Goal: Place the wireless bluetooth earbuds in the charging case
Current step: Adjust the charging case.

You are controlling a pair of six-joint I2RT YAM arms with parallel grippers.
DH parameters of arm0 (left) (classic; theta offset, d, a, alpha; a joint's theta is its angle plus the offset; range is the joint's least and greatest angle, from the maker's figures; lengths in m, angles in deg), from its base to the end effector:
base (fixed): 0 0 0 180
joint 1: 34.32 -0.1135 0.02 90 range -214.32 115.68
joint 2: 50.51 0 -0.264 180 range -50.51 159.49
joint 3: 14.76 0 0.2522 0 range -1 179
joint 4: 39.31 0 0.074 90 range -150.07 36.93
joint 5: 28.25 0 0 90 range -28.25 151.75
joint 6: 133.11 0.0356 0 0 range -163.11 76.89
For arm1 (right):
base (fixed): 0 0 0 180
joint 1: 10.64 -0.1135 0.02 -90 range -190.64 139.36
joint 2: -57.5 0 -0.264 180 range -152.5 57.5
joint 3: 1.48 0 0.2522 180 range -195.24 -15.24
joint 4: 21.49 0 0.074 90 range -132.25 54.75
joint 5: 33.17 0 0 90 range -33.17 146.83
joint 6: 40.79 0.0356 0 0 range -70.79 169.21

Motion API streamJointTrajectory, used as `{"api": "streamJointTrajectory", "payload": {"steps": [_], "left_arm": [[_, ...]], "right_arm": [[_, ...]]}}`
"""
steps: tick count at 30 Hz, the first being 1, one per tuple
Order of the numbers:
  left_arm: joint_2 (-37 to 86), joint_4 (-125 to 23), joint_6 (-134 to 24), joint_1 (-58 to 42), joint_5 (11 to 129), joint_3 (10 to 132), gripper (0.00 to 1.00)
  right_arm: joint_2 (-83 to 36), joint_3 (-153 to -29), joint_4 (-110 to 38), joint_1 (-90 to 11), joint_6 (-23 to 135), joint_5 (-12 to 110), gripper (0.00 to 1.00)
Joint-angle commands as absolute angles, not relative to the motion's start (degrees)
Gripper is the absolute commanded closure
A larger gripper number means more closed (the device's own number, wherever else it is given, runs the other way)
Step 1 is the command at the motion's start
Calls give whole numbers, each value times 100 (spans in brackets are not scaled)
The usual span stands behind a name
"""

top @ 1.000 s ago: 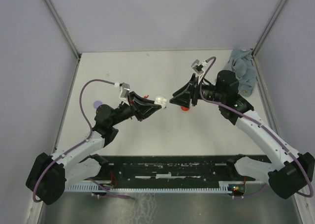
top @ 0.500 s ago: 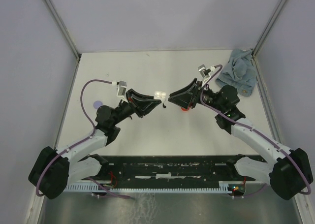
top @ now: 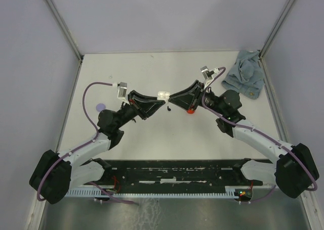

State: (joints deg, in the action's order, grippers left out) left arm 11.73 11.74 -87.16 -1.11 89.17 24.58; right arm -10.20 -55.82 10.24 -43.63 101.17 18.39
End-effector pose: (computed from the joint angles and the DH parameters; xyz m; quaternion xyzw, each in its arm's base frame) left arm 0.1772 -0.1356 0.2988 0.1552 0.5162 -0.6154 0.5750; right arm 0.2076 0.1612 0.3316 -0.1722 0.5890 0.6591 0.4347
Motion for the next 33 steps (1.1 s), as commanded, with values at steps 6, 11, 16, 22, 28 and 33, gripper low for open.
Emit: {"api": "streamJointTrajectory", "payload": {"steps": [6, 11, 16, 22, 28, 33], "left_arm": [[1045, 1701, -8936, -66, 8625, 2469, 93], [971, 1648, -8890, -65, 8538, 2425, 93], [989, 1669, -8923, -62, 8564, 2430, 93], [1013, 1679, -8960, -40, 8605, 2462, 93], [1037, 1678, -8966, -19, 8598, 2478, 93], [1088, 1703, -9023, -11, 8677, 2491, 93]], "right_arm": [[-1061, -5464, 1517, -4483, 10214, 2109, 59], [-985, -5404, 1485, -4494, 10195, 2222, 58], [-1045, -5437, 1596, -4530, 10241, 2192, 57], [-1169, -5530, 1817, -4628, 10302, 2125, 57], [-1228, -5577, 1972, -4677, 10333, 2112, 58], [-1293, -5561, 2186, -4683, 10383, 2141, 59]]}}
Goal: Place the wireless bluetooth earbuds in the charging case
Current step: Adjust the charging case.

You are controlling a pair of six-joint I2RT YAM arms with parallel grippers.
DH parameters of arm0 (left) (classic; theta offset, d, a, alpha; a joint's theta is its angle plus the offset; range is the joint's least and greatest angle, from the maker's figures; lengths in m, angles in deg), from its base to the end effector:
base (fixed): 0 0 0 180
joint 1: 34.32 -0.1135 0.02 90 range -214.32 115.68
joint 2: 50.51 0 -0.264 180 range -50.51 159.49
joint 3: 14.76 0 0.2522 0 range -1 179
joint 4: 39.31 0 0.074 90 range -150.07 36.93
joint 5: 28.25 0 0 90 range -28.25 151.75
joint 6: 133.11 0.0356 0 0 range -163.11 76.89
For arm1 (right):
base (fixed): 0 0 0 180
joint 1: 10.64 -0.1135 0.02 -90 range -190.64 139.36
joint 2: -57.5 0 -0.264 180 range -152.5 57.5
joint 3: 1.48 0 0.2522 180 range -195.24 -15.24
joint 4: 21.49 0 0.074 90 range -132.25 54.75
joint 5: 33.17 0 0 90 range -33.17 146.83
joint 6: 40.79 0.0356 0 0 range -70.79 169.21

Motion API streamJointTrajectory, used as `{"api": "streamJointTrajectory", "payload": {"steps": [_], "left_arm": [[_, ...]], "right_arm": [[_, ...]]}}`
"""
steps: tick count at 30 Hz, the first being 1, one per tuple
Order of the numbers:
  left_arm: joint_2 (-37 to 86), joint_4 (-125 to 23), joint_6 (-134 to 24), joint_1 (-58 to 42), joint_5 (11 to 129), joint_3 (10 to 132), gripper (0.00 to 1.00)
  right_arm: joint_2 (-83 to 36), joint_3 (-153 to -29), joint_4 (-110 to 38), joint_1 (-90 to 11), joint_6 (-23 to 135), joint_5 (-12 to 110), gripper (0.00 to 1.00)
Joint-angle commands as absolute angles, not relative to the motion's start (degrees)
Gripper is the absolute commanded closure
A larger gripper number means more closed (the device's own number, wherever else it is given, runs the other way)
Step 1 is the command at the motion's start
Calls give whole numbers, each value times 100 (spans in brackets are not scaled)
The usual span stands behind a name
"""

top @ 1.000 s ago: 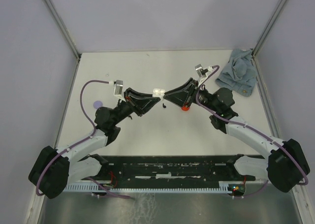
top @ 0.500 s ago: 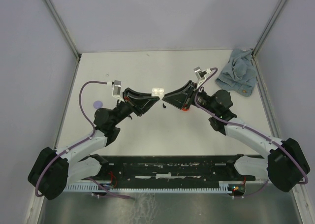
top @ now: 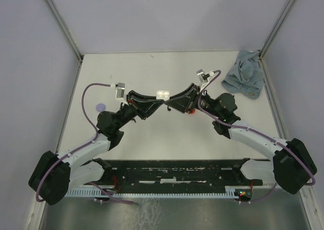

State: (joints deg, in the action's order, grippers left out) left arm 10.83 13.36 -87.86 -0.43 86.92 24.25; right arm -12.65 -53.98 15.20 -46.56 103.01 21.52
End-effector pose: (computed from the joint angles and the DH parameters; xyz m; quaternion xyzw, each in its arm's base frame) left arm 0.1728 -0.1343 0.3030 0.1422 0.5012 -0.6203 0.5863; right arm 0.2050 0.1739 0.3190 -0.1580 0.5847 0.6721 0.4259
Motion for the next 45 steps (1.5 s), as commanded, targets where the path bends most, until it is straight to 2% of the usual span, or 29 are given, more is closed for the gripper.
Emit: {"api": "streamJointTrajectory", "payload": {"steps": [1, 12, 17, 25, 31, 35, 41, 45], "left_arm": [[1098, 1706, -9036, -6, 8687, 2487, 93], [1071, 1763, -9177, 1, 8835, 2491, 93], [1072, 1747, -9233, 5, 8898, 2501, 90], [662, 1087, -9039, 5, 8623, 2395, 73], [277, 612, -8937, -11, 8320, 2309, 56], [94, 398, -8886, -22, 8281, 2309, 50], [-36, 148, -8797, -28, 8256, 2389, 49], [-35, 72, -8767, -31, 8258, 2423, 57]], "right_arm": [[-1305, -5554, 2233, -4685, 10408, 2148, 60], [-1351, -5532, 2488, -4678, 10449, 2166, 64], [-1387, -5519, 2617, -4681, 10467, 2087, 75], [-1294, -5497, 2449, -4683, 10246, 2012, 96], [-1238, -5548, 2279, -4679, 10150, 1916, 98], [-1247, -5557, 2249, -4680, 10139, 1891, 98], [-1281, -5610, 2222, -4679, 10143, 1799, 98], [-1281, -5620, 2205, -4682, 10144, 1740, 98]]}}
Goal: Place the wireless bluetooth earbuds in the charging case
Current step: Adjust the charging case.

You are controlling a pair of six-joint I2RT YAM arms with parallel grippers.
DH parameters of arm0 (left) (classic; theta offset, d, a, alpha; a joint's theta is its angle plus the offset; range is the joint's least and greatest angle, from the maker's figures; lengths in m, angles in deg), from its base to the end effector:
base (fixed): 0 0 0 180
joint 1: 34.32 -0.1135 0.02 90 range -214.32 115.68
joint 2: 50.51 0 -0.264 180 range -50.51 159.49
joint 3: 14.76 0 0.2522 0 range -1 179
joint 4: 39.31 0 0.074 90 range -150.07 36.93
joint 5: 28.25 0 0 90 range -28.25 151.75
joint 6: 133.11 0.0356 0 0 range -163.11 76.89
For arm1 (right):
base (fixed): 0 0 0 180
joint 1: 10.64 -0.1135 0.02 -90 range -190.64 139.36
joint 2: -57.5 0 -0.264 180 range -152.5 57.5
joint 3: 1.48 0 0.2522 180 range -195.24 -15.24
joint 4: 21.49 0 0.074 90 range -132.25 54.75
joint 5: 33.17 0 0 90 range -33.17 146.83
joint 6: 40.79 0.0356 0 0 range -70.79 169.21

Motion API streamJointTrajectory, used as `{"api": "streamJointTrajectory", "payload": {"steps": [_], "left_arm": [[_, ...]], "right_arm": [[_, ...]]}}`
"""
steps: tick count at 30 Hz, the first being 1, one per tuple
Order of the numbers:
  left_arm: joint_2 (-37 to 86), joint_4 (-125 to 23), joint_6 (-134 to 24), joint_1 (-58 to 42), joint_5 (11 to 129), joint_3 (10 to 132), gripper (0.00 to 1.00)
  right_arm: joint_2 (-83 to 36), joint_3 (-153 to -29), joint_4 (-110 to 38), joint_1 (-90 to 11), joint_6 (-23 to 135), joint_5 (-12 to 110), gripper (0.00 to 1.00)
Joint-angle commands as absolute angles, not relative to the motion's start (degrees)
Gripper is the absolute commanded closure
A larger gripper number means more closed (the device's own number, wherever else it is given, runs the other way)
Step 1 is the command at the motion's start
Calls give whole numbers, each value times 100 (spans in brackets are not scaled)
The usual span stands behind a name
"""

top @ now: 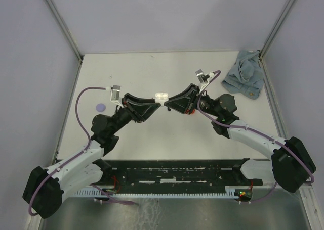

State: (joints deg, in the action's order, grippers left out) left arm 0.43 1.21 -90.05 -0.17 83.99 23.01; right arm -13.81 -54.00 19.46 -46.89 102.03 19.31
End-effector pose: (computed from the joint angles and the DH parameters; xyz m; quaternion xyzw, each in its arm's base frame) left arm 0.1532 -0.1202 0.3102 0.1069 0.5253 -0.6211 0.5718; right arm 0.2040 0.1765 0.3209 -0.1879 0.5613 0.6790 0.4342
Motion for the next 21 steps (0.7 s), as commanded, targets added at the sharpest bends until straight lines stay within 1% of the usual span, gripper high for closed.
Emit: {"api": "streamJointTrajectory", "payload": {"steps": [1, 6, 8, 12, 14, 21], "left_arm": [[-38, 72, -8763, -29, 8250, 2417, 61], [-33, 99, -8709, -31, 8240, 2397, 78], [-27, 159, -8690, -32, 8257, 2394, 83], [26, 293, -8678, -31, 8313, 2384, 87], [58, 375, -8693, -31, 8342, 2375, 88], [128, 670, -8791, -30, 8334, 2318, 89]], "right_arm": [[-1281, -5615, 2195, -4681, 10146, 1725, 98], [-1305, -5659, 2204, -4688, 10156, 1663, 97], [-1322, -5676, 2214, -4692, 10164, 1666, 94], [-1401, -5702, 2270, -4726, 10232, 1711, 78], [-1440, -5699, 2352, -4740, 10275, 1745, 72], [-1526, -5733, 2525, -4786, 10379, 1783, 61]]}}
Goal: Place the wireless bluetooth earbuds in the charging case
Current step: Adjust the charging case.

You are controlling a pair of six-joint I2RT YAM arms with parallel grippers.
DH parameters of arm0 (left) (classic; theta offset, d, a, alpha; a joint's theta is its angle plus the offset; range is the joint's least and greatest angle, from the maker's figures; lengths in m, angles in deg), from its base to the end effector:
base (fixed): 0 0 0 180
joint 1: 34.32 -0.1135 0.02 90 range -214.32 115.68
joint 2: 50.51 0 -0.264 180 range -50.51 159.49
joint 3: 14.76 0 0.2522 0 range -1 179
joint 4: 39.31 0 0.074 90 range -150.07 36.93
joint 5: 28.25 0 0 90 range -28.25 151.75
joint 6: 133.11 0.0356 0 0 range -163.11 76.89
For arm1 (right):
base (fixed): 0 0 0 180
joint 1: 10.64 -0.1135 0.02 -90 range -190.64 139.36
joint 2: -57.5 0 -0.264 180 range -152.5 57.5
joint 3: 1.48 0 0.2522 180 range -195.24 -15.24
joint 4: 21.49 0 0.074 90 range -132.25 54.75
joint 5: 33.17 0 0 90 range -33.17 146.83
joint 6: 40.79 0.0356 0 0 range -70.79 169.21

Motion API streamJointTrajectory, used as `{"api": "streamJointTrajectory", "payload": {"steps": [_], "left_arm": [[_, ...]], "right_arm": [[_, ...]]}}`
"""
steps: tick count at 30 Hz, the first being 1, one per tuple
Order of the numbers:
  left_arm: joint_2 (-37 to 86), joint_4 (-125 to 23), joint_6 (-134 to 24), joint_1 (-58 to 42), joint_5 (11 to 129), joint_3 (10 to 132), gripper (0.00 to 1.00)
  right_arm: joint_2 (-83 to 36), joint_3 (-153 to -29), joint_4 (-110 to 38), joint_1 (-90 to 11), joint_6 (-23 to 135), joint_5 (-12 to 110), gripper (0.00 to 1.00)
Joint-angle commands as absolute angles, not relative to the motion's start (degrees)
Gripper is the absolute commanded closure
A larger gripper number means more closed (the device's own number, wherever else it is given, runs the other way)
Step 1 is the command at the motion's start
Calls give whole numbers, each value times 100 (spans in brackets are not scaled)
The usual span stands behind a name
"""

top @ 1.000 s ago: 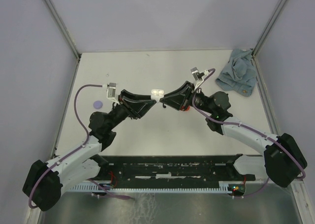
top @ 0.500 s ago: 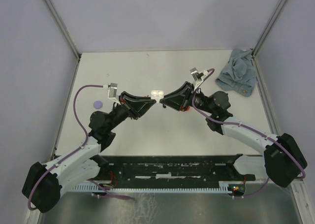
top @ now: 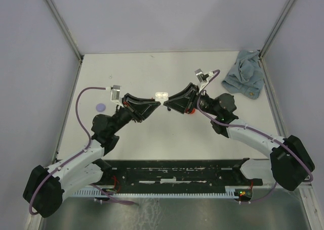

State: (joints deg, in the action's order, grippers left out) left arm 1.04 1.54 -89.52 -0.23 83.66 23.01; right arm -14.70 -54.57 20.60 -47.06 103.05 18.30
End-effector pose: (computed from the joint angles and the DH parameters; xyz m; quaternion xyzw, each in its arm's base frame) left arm 0.1549 -0.1209 0.3089 0.1062 0.5269 -0.6168 0.5751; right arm 0.2052 0.1790 0.3221 -0.1930 0.5568 0.6863 0.4262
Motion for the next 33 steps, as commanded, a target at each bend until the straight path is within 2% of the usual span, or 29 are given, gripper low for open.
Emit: {"api": "streamJointTrajectory", "payload": {"steps": [1, 5, 15, 26, 33], "left_arm": [[140, 705, -8805, -30, 8341, 2311, 89], [185, 841, -8847, -24, 8367, 2295, 89], [260, 952, -8928, -35, 8437, 2293, 89], [352, 1080, -9029, -31, 8477, 2290, 90], [429, 1152, -9090, -30, 8508, 2308, 90]], "right_arm": [[-1535, -5743, 2530, -4796, 10379, 1793, 60], [-1585, -5768, 2559, -4832, 10394, 1813, 57], [-1641, -5817, 2786, -4852, 10431, 1881, 56], [-1689, -5872, 2938, -4854, 10476, 1868, 59], [-1795, -5902, 3055, -4862, 10537, 1812, 64]]}}
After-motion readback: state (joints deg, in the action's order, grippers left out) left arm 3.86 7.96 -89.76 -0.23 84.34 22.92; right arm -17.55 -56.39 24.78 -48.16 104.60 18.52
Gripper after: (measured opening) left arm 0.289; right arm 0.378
